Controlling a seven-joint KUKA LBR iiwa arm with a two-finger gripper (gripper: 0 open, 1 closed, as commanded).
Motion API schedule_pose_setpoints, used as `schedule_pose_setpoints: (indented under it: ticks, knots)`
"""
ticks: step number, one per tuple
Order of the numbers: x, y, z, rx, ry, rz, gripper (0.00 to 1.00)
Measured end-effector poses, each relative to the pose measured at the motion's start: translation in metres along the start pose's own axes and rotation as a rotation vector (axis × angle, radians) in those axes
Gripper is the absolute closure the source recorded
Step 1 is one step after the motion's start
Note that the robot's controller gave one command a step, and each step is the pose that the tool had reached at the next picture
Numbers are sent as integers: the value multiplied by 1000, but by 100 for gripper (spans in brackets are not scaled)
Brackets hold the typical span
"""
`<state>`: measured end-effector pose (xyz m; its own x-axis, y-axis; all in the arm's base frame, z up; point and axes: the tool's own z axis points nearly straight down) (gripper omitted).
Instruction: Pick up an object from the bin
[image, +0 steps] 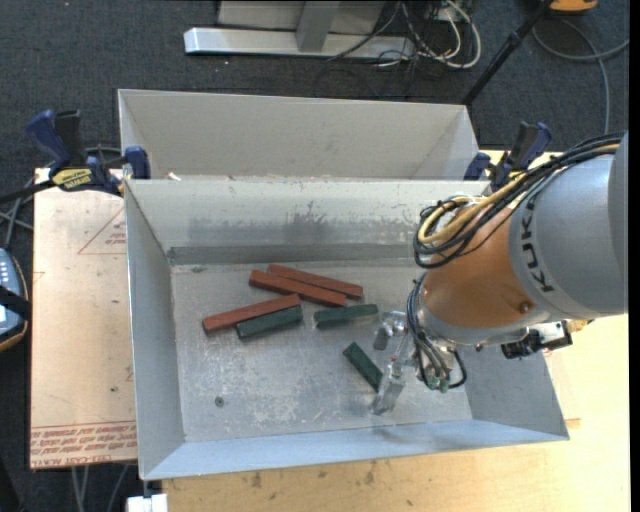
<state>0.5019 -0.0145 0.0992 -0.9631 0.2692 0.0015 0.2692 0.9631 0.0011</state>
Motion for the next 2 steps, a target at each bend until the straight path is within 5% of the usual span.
schedule_pose_setpoints:
  ticks: [1,2]
  knots:
    - [-2,10,22,0,-2,15,0]
    - [8,13,29,0,-2,93,100]
